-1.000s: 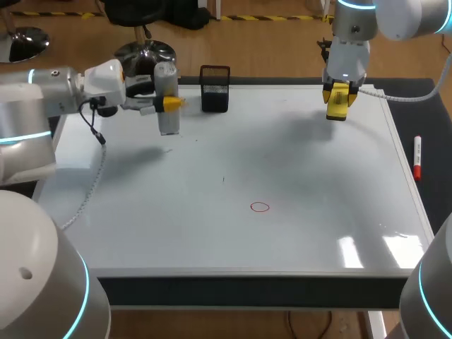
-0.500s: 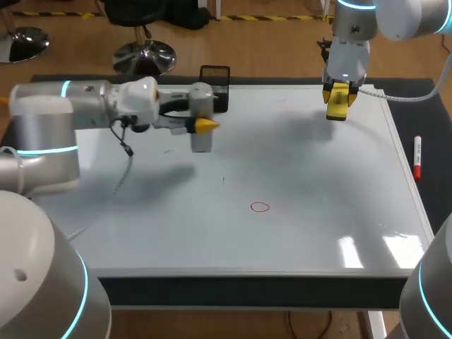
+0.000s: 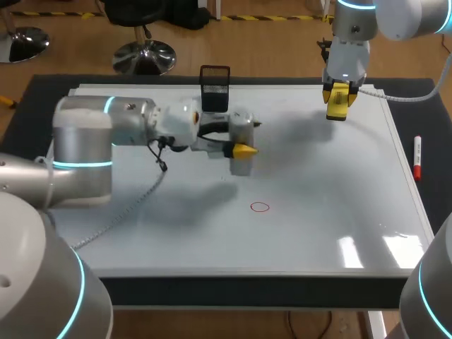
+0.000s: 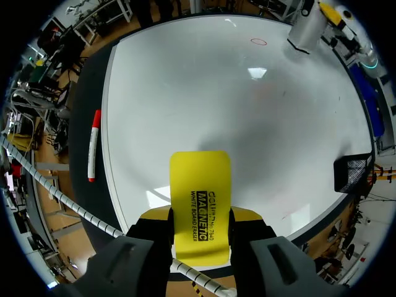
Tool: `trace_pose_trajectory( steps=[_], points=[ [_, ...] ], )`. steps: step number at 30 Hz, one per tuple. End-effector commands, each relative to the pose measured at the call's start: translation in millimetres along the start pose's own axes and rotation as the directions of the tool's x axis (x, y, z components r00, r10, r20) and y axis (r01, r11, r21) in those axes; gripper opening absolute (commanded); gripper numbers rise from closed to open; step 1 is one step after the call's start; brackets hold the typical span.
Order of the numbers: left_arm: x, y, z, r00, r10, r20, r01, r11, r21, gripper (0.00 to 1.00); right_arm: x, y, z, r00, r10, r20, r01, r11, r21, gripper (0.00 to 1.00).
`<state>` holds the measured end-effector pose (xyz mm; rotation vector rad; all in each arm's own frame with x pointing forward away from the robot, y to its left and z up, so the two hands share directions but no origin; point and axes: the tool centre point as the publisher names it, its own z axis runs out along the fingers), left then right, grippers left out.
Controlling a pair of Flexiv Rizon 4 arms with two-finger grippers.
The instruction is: Pick up the inspection probe, press it on each red-marked spot on the whiteboard one by one, put down the probe, pick up the eraser, and wipe off all the red marks.
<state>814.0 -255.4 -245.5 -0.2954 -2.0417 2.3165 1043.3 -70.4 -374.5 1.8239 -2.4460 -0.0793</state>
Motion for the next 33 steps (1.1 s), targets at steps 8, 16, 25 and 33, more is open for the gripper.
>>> trace_pose_trajectory(
  steps=[8, 16, 25, 33],
  points=[
    [24.4, 20.4, 27.1, 0.998, -0.053, -0.037, 0.055, 0.998, 0.042, 0.00, 0.6, -0.4, -1.8, 1.000, -0.002, -0.004, 0.002, 1.000, 0.001, 0.00],
    [37.2, 30.9, 33.2, 0.995, -0.082, -0.055, 0.086, 0.994, 0.064, 0.00, 0.6, -0.4, -1.8, 1.000, -0.002, -0.004, 0.002, 1.000, 0.001, 0.00],
    [44.7, 39.9, 39.1, 0.992, -0.116, -0.049, 0.120, 0.990, 0.080, 0.00, 0.6, -0.4, -1.8, 1.000, -0.002, -0.004, 0.002, 1.000, 0.001, 0.00],
    [45.1, 44.4, 40.7, 0.990, -0.135, -0.048, 0.138, 0.988, 0.067, 0.00, 0.6, -0.4, -1.8, 1.000, -0.002, -0.004, 0.002, 1.000, 0.001, 0.00]
  ],
)
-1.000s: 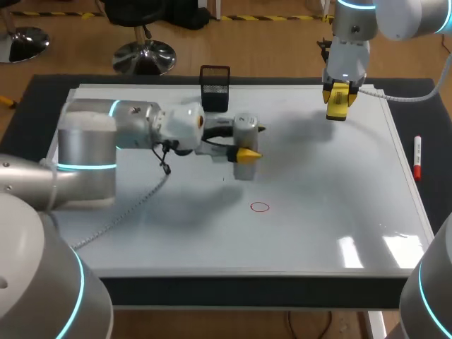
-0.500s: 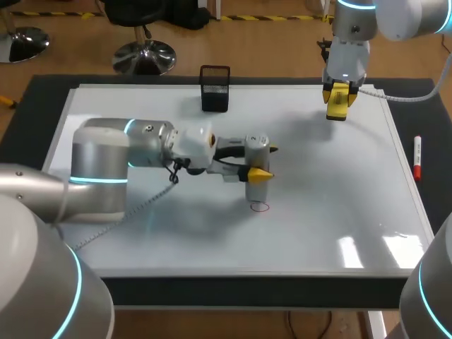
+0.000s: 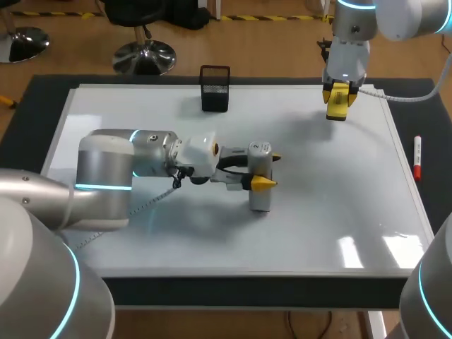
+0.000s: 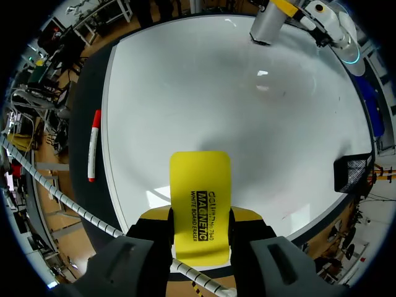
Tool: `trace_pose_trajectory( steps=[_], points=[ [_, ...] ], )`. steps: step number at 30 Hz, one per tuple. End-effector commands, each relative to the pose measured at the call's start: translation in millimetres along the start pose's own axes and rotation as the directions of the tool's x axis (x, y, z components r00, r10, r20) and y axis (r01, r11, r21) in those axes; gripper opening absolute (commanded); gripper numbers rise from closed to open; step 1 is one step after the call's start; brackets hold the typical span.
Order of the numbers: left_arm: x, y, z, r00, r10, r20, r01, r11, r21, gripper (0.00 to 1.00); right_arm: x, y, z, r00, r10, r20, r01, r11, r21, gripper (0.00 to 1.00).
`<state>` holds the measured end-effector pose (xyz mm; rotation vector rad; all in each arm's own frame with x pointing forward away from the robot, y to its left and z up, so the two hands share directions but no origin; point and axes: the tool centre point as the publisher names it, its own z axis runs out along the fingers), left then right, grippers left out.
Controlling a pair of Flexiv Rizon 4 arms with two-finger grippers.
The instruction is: Pick up the inspection probe, press it on each red-marked spot on the whiteboard one by one, put down the probe, pick up the eraser, and wipe off all the red marks.
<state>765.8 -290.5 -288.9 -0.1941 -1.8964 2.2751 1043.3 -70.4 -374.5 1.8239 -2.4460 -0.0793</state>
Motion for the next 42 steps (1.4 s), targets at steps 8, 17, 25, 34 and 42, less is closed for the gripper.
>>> trace_pose_trajectory(
  steps=[8, 17, 25, 34, 42],
  points=[
    [-2.4, 5.0, 5.6, 1.000, -0.010, -0.002, 0.010, 1.000, -0.026, 0.00, 0.6, -0.4, -1.8, 1.000, -0.002, -0.004, 0.002, 1.000, 0.001, 0.00],
    [-2.0, 7.5, 5.6, 1.000, -0.015, 0.002, 0.015, 0.999, -0.028, 0.00, 0.6, -0.4, -1.8, 1.000, -0.002, -0.004, 0.002, 1.000, 0.001, 0.00],
    [-1.5, 8.0, 5.1, 1.000, -0.017, 0.004, 0.018, 0.999, -0.030, 0.00, 0.6, -0.4, -1.8, 1.000, -0.002, -0.004, 0.002, 1.000, 0.001, 0.00],
    [-1.5, 6.1, 5.3, 1.000, -0.013, 0.005, 0.014, 0.999, -0.032, 0.00, 0.6, -0.4, -1.8, 1.000, -0.002, -0.004, 0.002, 1.000, 0.001, 0.00],
    [-2.5, 0.8, 7.3, 1.000, -0.005, 0.005, 0.005, 0.999, -0.033, 0.00, 0.6, -0.4, -1.8, 1.000, -0.002, -0.004, 0.002, 1.000, 0.001, 0.00]
  ],
)
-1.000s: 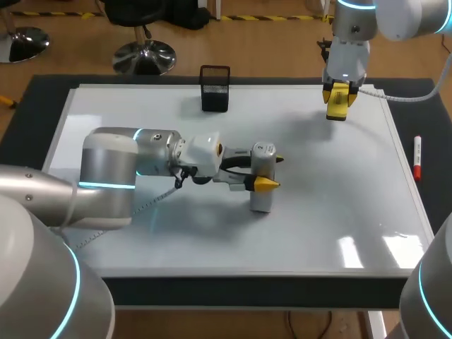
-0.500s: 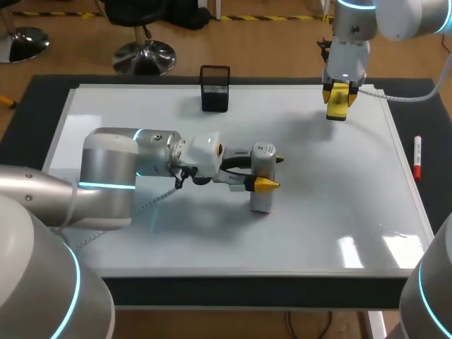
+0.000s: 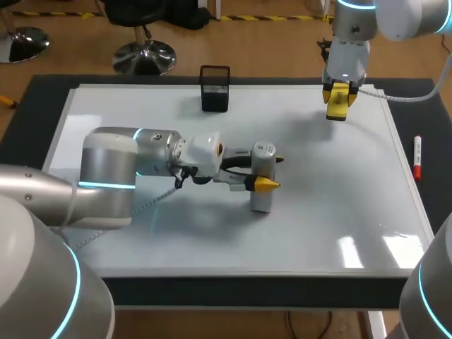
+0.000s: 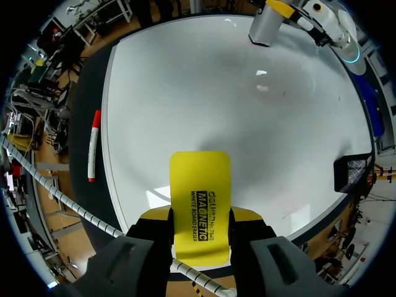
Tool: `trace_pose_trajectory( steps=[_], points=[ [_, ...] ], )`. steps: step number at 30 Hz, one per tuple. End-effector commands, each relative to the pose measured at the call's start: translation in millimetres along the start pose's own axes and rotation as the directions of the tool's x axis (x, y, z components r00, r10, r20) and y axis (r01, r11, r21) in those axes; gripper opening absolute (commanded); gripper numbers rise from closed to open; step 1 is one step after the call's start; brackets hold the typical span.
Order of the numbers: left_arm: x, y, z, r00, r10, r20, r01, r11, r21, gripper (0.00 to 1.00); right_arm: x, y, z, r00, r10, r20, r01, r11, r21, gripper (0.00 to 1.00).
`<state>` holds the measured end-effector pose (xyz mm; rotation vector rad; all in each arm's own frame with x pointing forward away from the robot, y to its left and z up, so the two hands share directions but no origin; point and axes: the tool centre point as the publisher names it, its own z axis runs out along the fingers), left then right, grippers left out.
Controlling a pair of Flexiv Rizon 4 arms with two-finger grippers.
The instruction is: Pick up the inspection probe, press it on each red-marked spot on the whiteboard one by one, put down the probe, pick up the eraser, and wipe off all the red marks.
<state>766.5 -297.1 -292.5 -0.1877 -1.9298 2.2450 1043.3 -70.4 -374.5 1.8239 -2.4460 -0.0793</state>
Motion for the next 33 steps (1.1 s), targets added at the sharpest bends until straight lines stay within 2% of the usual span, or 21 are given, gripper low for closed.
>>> trace_pose_trajectory(
  steps=[1, 7, 16, 27, 33],
  points=[
    [-0.6, -4.9, 1.6, 1.000, 0.004, 0.003, -0.004, 1.000, -0.004, 0.00, 0.6, -0.4, -1.8, 1.000, -0.002, -0.004, 0.002, 1.000, 0.001, 0.00],
    [-3.7, -15.9, -2.0, 1.000, 0.026, 0.013, -0.025, 1.000, -0.011, 0.00, 0.6, -0.4, -1.8, 1.000, -0.002, -0.004, 0.002, 1.000, 0.001, 0.00],
    [-21.4, -37.4, -22.1, 0.996, 0.068, 0.053, -0.066, 0.997, -0.038, 0.00, 0.6, -0.4, -1.8, 1.000, -0.002, -0.004, 0.002, 1.000, 0.001, 0.00],
    [-56.1, -59.4, -67.8, 0.984, 0.085, 0.155, -0.073, 0.994, -0.078, 0.00, 0.6, -0.4, -1.8, 1.000, -0.002, -0.004, 0.002, 1.000, 0.001, 0.00],
    [-76.9, -66.9, -99.0, 0.969, 0.090, 0.230, -0.075, 0.995, -0.071, 0.00, 0.6, -0.4, -1.8, 1.000, -0.002, -0.004, 0.002, 1.000, 0.001, 0.00]
  ],
)
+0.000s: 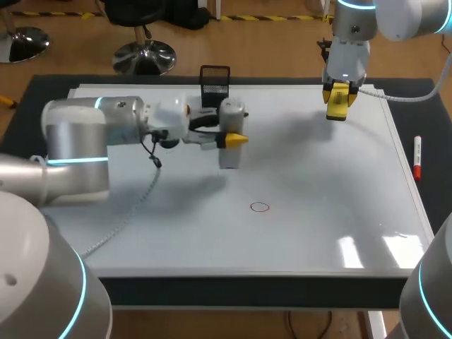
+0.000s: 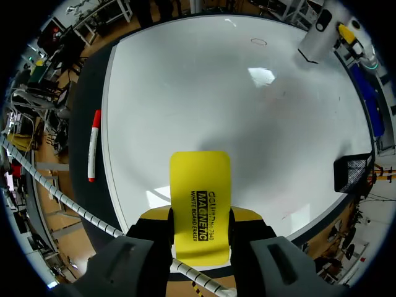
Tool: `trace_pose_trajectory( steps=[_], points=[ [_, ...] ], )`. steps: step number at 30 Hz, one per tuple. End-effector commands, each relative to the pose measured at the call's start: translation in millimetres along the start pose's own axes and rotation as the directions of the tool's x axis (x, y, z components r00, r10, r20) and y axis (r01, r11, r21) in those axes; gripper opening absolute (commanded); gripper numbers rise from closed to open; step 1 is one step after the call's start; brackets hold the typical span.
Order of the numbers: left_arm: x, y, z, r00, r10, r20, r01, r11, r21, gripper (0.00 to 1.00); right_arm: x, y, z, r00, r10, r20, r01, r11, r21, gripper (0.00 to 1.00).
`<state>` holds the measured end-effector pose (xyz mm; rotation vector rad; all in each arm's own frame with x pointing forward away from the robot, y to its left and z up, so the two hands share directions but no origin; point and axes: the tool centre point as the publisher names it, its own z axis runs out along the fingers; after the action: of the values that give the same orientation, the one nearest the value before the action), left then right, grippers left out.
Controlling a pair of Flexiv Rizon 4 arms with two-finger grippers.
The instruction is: Pick up the inspection probe, press it on each red-marked spot on the whiteboard one by one, put down the probe, pick up the eraser, and wipe off all the red marks.
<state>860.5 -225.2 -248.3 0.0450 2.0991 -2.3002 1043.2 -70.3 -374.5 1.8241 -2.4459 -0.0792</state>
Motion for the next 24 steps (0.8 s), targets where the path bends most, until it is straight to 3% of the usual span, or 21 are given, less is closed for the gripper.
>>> trace_pose_trajectory(
  steps=[1, 12, 24],
  points=[
    [-9.8, -6.6, -20.2, 0.999, -0.003, 0.037, 0.003, 1.000, 0.000, 0.00, 0.7, -0.5, -1.8, 1.000, -0.002, -0.004, 0.002, 1.000, 0.001, 0.00],
    [-55.6, -7.9, -64.2, 0.992, -0.018, 0.123, 0.016, 1.000, 0.014, 0.00, 0.7, -0.5, -1.8, 1.000, -0.002, -0.004, 0.002, 1.000, 0.001, 0.00],
    [-87.4, -12.3, -109.9, 0.979, -0.026, 0.200, 0.026, 1.000, 0.002, 0.00, 0.7, -0.5, -1.8, 1.000, -0.002, -0.004, 0.002, 1.000, 0.001, 0.00]
  ],
)
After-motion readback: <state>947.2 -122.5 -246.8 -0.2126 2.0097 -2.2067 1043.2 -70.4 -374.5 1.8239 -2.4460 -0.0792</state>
